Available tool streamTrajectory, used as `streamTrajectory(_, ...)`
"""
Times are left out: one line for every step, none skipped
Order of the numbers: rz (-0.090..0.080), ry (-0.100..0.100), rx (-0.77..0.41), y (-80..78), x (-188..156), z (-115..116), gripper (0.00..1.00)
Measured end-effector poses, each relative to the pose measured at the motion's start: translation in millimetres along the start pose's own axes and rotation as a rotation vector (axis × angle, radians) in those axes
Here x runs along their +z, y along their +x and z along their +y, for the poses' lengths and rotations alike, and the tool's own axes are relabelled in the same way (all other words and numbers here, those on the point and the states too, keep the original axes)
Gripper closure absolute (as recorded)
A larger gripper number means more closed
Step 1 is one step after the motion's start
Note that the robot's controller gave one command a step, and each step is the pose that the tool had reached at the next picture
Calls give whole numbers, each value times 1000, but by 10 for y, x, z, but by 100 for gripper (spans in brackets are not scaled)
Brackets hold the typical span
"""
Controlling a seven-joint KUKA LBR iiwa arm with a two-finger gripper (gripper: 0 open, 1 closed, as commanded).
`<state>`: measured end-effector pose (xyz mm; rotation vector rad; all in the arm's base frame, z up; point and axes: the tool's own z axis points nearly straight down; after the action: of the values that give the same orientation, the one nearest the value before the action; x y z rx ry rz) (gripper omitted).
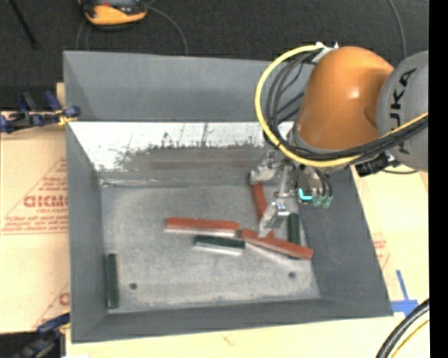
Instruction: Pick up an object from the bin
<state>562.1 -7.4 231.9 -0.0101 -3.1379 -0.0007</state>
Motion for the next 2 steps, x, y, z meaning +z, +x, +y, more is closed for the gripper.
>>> streamTrajectory(-8,0,0,-15,-43,-1,0)
streamTrajectory(-15,2,-29,21,447,15,0)
